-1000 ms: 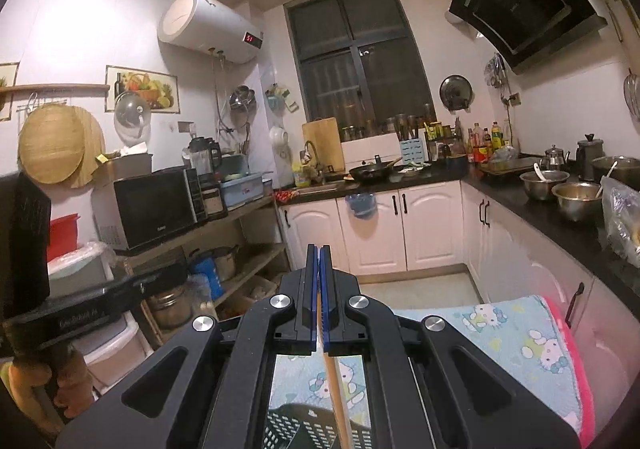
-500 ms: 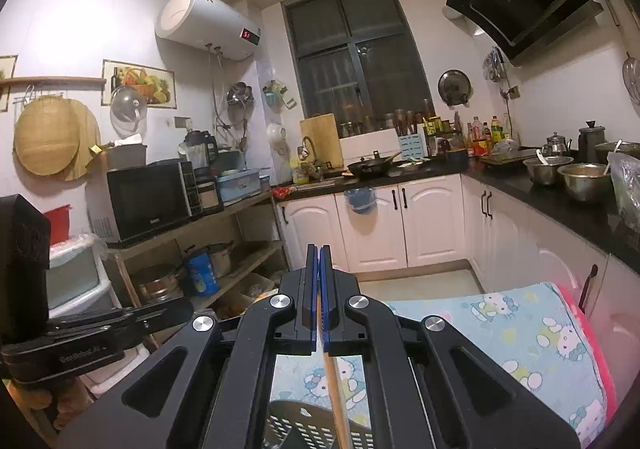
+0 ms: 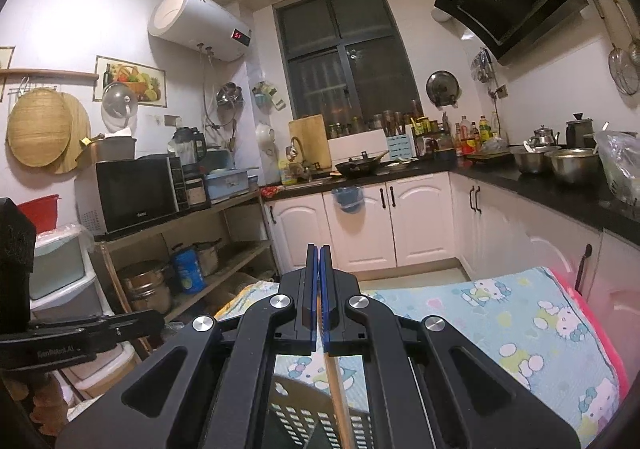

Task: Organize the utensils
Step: 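Lower the chopsticks into the caddy and open both grippers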

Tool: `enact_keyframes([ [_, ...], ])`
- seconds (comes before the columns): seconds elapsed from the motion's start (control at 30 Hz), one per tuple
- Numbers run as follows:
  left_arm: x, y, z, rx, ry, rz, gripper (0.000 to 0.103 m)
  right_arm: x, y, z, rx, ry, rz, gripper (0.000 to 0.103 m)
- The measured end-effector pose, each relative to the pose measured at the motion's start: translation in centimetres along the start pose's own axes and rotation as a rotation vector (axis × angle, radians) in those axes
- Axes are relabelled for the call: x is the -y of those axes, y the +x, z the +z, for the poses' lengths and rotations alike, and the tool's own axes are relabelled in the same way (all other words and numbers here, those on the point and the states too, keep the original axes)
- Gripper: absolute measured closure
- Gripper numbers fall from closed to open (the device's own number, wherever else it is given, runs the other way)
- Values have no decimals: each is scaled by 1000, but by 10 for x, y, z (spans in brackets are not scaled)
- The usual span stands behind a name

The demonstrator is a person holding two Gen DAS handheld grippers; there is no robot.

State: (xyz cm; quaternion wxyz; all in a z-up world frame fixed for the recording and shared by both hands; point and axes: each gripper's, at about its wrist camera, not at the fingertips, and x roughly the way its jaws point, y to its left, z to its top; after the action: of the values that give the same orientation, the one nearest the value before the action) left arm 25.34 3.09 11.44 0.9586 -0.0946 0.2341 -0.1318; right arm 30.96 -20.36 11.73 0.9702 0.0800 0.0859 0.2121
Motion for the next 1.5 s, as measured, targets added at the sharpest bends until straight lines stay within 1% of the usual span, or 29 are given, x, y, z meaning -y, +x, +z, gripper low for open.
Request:
enact_keyframes([
  [0.1,-2,0,-6,-5,-5,2,103,3,-4,-8,-11,2,-9,101],
  [0.23,-5,-2,-12,-9,-10,5,103,9,-10,-19,-49,17,-28,100],
  [0.5,-11,-6,-25,-30,-34,6,103,11,-33,-35,-96,22,-58,100],
  [0.57,-12,-7,-30,-35,-41,9,103,11,-39,-38,-103,32,-54,100],
  [0.63,-13,-8,-33,-41,-46,9,103,11,-44,-40,-115,38,-53,97],
  [0.7,-14,-9,-37,-47,-50,11,103,11,-49,-43,-127,44,-52,85],
  [0.73,-14,-10,-39,-50,-51,14,103,11,-51,-45,-132,44,-52,82],
  [0.83,-13,-12,-44,-57,-50,17,103,10,-56,-49,-148,44,-56,81],
  [0.9,-12,-14,-49,-63,-46,18,103,9,-59,-53,-160,43,-62,76],
  [1.17,-8,-19,-65,-96,-38,21,103,6,-73,-64,-203,48,-60,67],
  [1.2,-8,-19,-68,-100,-39,21,102,5,-75,-65,-207,47,-60,65],
  [1.23,-8,-20,-70,-103,-42,19,97,4,-77,-66,-210,47,-59,64],
  [1.27,-8,-21,-72,-105,-44,18,95,3,-80,-66,-213,49,-59,62],
  [1.4,-6,-26,-79,-110,-48,15,91,0,-88,-68,-224,50,-58,58],
  [1.5,-4,-30,-83,-112,-49,9,79,-4,-95,-70,-231,45,-57,53],
])
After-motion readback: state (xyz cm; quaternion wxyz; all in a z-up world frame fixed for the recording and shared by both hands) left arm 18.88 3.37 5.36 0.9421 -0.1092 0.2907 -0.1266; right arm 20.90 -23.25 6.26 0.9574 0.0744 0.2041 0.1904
